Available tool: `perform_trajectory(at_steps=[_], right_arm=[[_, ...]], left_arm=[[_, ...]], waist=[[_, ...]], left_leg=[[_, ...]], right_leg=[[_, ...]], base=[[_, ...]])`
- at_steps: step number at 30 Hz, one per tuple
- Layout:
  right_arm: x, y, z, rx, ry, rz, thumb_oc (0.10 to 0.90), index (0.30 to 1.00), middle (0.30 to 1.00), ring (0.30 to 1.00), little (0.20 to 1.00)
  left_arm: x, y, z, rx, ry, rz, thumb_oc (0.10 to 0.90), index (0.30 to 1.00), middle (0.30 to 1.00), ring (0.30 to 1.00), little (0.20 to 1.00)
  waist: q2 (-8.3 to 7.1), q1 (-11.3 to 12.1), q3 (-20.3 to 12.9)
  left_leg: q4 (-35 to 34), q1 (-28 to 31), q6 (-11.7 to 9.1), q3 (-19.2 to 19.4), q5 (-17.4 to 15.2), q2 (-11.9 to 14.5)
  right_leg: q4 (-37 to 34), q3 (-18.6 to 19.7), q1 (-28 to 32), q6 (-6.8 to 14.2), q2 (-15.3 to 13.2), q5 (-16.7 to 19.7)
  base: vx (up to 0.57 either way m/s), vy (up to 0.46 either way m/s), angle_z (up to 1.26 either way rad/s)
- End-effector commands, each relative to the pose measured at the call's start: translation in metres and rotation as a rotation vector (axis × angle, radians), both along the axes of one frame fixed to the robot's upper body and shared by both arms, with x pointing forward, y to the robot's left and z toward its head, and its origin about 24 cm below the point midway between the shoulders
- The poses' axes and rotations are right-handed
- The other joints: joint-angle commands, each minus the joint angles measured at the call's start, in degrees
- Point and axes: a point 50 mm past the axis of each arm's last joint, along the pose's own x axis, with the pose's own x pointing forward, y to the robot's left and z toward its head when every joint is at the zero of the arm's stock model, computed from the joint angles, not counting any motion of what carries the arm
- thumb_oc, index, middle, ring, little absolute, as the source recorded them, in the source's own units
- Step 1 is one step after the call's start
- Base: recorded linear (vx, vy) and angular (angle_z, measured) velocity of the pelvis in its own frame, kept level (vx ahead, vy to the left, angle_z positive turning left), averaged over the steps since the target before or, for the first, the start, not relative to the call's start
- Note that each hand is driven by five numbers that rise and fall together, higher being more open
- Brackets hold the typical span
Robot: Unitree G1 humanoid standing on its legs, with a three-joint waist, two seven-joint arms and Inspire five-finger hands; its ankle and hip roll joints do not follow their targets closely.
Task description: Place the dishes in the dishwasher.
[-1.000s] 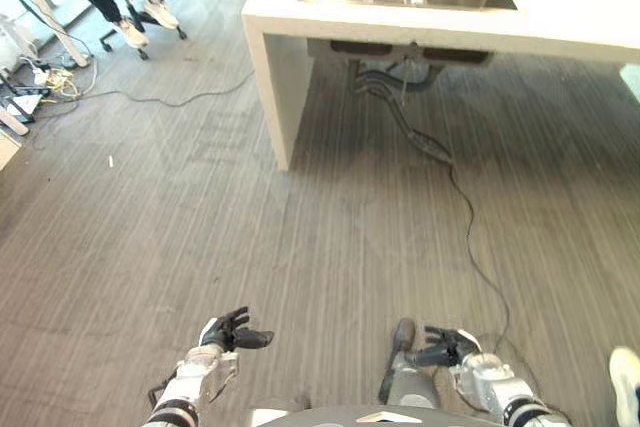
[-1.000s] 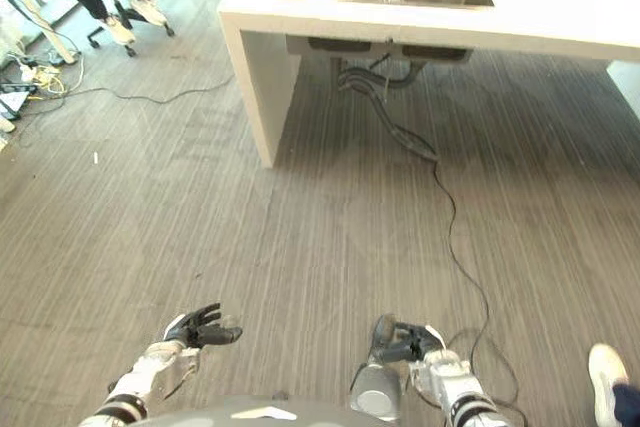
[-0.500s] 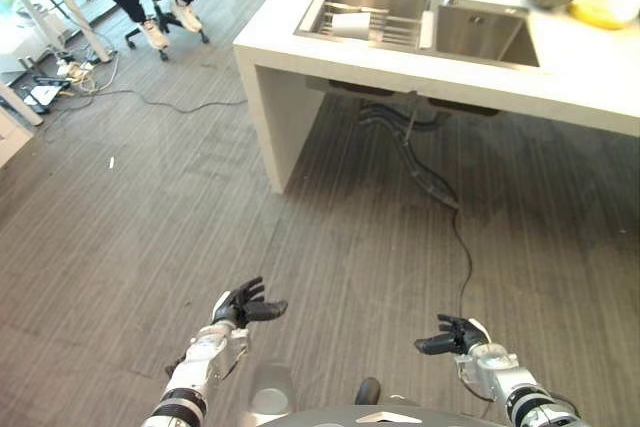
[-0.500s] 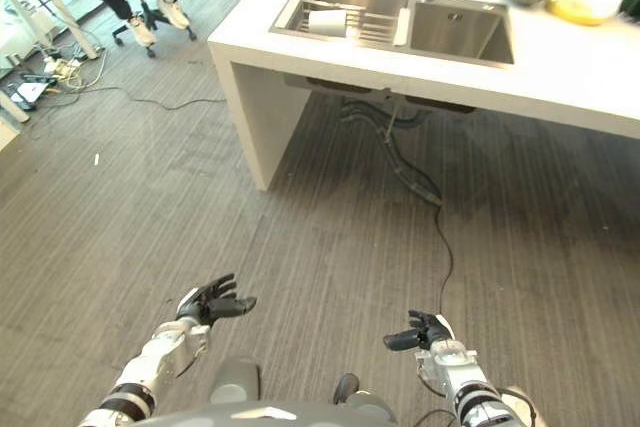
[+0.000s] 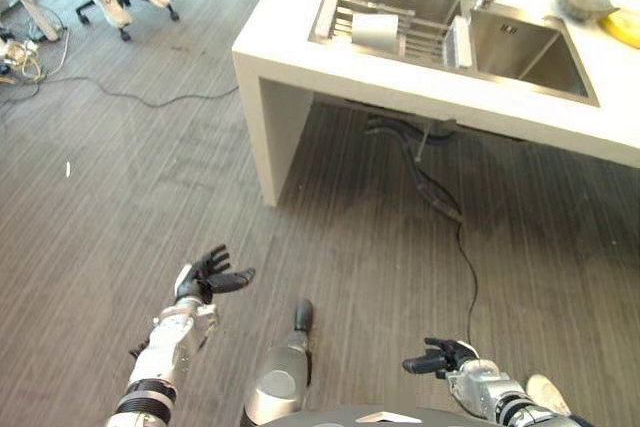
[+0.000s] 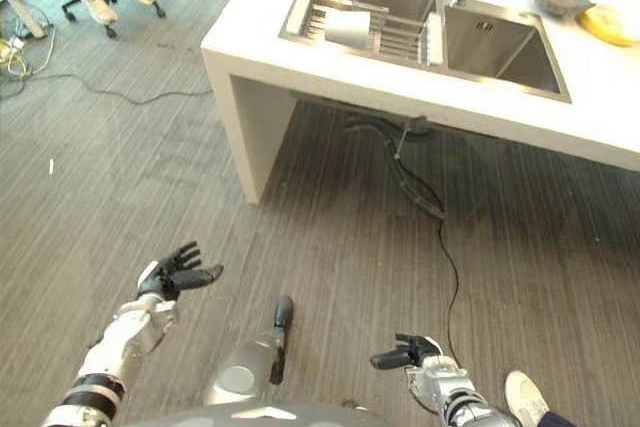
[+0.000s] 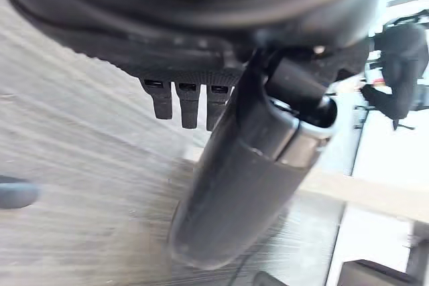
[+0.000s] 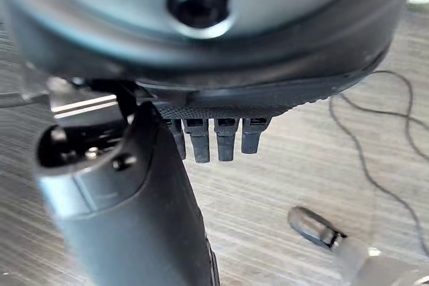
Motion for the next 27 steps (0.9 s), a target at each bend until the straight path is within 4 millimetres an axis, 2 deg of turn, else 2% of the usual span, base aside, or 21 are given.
perform_trajectory(at_steps=[1,2,3,4,5,6,7,8,9,10,13,15,16,17,19,22,24,27], right_arm=[[-0.005,-0.028,0.005,-0.065,0.012,-0.062,0.800,0.900,0.900,0.900,0.900],[-0.007,-0.029,0.005,-0.062,0.017,-0.078,0.800,0.900,0.900,0.900,0.900],[-0.008,-0.030,0.004,-0.060,0.021,-0.095,0.800,0.900,0.900,0.900,0.900],[-0.008,-0.030,0.004,-0.060,0.021,-0.095,0.800,0.900,0.900,0.900,0.900],[-0.012,-0.031,0.003,-0.063,0.033,-0.111,0.800,0.900,0.900,0.900,0.900],[-0.026,-0.033,-0.001,-0.058,0.072,-0.138,0.800,0.900,0.900,0.900,0.900],[-0.032,-0.034,-0.002,-0.057,0.082,-0.147,0.800,0.900,0.900,0.900,0.900],[-0.032,-0.034,-0.002,-0.057,0.082,-0.147,0.800,0.900,0.900,0.900,0.900],[-0.038,-0.037,-0.002,-0.062,0.084,-0.172,0.800,0.900,0.900,0.900,0.900],[-0.041,-0.038,-0.003,-0.062,0.090,-0.185,0.800,0.900,0.900,0.900,0.900],[-0.052,-0.035,-0.007,-0.047,0.118,-0.213,0.800,0.900,0.900,0.900,0.900],[-0.055,-0.032,-0.008,-0.032,0.127,-0.205,0.800,0.900,0.900,0.900,0.900],[-0.056,-0.029,-0.009,-0.018,0.127,-0.199,0.800,0.900,0.900,0.900,0.900],[-0.057,-0.029,-0.009,-0.018,0.127,-0.198,0.800,0.900,0.900,0.900,0.900],[-0.058,-0.025,-0.010,-0.004,0.128,-0.190,0.800,0.900,0.900,0.900,0.900],[-0.060,-0.023,-0.011,0.004,0.136,-0.168,0.800,0.900,0.900,0.900,0.900],[-0.059,-0.021,-0.011,0.001,0.134,-0.142,0.800,0.900,0.900,0.900,0.900],[-0.055,-0.023,-0.010,-0.008,0.121,-0.125,0.800,0.900,0.900,0.900,0.900]], left_arm=[[0.024,-0.013,0.043,0.047,-0.225,-0.116,0.800,0.900,0.900,0.900,0.900],[0.027,-0.012,0.051,0.057,-0.254,-0.115,0.800,0.900,0.900,0.900,0.900],[0.031,-0.013,0.061,0.070,-0.296,-0.122,0.800,0.900,0.900,0.900,0.900],[0.031,-0.013,0.061,0.070,-0.296,-0.122,0.800,0.900,0.900,0.900,0.900],[0.033,-0.012,0.070,0.086,-0.337,-0.120,0.800,0.900,0.900,0.900,0.900],[0.039,-0.015,0.097,0.097,-0.463,-0.127,0.800,0.900,0.900,0.900,0.900],[0.040,-0.016,0.111,0.112,-0.528,-0.130,0.800,0.900,0.900,0.900,0.900],[0.040,-0.016,0.111,0.112,-0.527,-0.129,0.800,0.900,0.900,0.900,0.900],[0.041,-0.017,0.137,0.146,-0.646,-0.137,0.800,0.900,0.900,0.900,0.900],[0.042,-0.018,0.150,0.172,-0.697,-0.141,0.800,0.900,0.900,0.900,0.900],[0.046,-0.023,0.183,0.243,-0.838,-0.152,0.800,0.900,0.900,0.900,0.900],[0.046,-0.027,0.198,0.267,-0.909,-0.157,0.800,0.900,0.900,0.900,0.900],[0.045,-0.032,0.208,0.289,-0.961,-0.173,0.800,0.900,0.900,0.900,0.900],[0.045,-0.032,0.208,0.290,-0.960,-0.173,0.800,0.900,0.900,0.900,0.900],[0.045,-0.038,0.216,0.296,-1.002,-0.192,0.800,0.900,0.900,0.900,0.900],[0.044,-0.042,0.214,0.285,-1.001,-0.193,0.800,0.900,0.900,0.900,0.900],[0.044,-0.041,0.207,0.268,-0.983,-0.177,0.800,0.900,0.900,0.900,0.900],[0.043,-0.040,0.203,0.256,-0.967,-0.172,0.800,0.900,0.900,0.900,0.900]], waist=[[2.55,0.0,-2.2],[3.41,-0.7,-1.6],[4.88,-1.3,-1.3],[4.88,-1.3,-1.3],[6.21,-1.9,-0.8],[6.22,-3.0,-0.2],[5.67,-3.3,0.0],[5.74,-3.4,0.0],[5.01,-3.4,0.4],[4.75,-3.6,0.7],[4.60,-4.6,1.2],[4.47,-5.5,1.2],[3.99,-6.7,0.7],[4.01,-6.6,0.7],[2.92,-7.5,-0.4],[2.87,-8.3,-1.5],[3.71,-8.9,-3.4],[4.50,-9.0,-4.2]], left_leg=[[0.0,1.6,2.1,-2.0,-2.2,4.2],[0.6,2.6,2.9,-2.4,-3.2,4.2],[0.6,3.7,3.4,-2.7,-3.8,5.0],[0.6,3.7,3.4,-2.7,-3.8,5.0],[0.0,5.4,3.8,-2.8,-4.3,5.5],[-2.4,9.2,3.9,-3.5,-5.4,4.5],[-2.7,10.2,3.7,-4.0,-6.1,3.8],[-2.7,10.2,3.7,-4.1,-6.1,3.9],[-2.4,11.2,3.0,-4.9,-7.3,3.3],[-2.1,12.1,2.1,-5.5,-8.4,3.9],[-1.3,14.8,0.2,-7.3,-11.3,5.1],[-0.8,17.0,-0.5,-7.3,-13.0,5.7],[-1.0,19.1,-0.9,-7.8,-14.1,5.5],[-1.0,19.2,-0.9,-7.8,-14.2,5.6],[-1.4,20.8,-1.1,-8.3,-15.3,4.8],[-2.2,22.6,-1.6,-8.9,-15.9,5.6],[-2.6,24.0,-3.0,-9.8,-16.3,8.5],[-2.0,23.7,-3.8,-10.5,-16.1,10.4]], right_leg=[[21.8,-1.9,-6.6,8.3,1.5,6.4],[27.8,-1.1,-9.3,8.7,0.8,8.3],[32.7,-1.3,-12.0,9.2,1.1,11.1],[32.7,-1.3,-12.0,9.2,1.1,11.1],[37.3,-1.9,-14.9,9.5,0.6,12.6],[35.9,-5.0,-17.4,8.8,-2.5,11.8],[30.5,-6.6,-16.9,8.0,-3.4,10.8],[30.4,-6.6,-16.8,8.0,-3.3,10.9],[21.7,-8.0,-17.6,6.9,-4.8,9.6],[15.1,-9.0,-17.5,6.7,-5.2,9.8],[4.5,-7.7,-20.9,8.4,-8.0,14.6],[1.7,-7.1,-21.7,9.4,-8.9,17.0],[1.5,-5.1,-21.8,9.9,-8.8,19.2],[1.4,-5.1,-21.7,9.9,-8.7,19.2],[0.7,-4.3,-20.2,10.0,-8.5,20.3],[1.2,-4.3,-19.4,9.9,-7.9,20.0],[2.0,-5.9,-18.9,9.1,-6.1,17.9],[2.5,-7.2,-18.7,8.2,-4.7,16.1]], base=[[0.21,0.349,0.07],[0.16,0.362,-0.12],[0.05,0.164,-0.12],[0.05,0.157,0.45],[0.19,0.136,0.68],[0.29,0.110,0.67],[0.27,0.039,0.00],[0.26,-0.105,-0.13],[0.25,-0.170,0.15],[0.33,-0.254,0.31],[0.30,-0.190,0.10],[0.38,-0.130,0.49],[0.34,-0.097,0.27],[0.34,-0.097,0.13],[0.27,-0.092,0.19],[0.27,-0.118,0.33],[0.32,-0.244,0.18],[0.16,-0.212,0.03]])
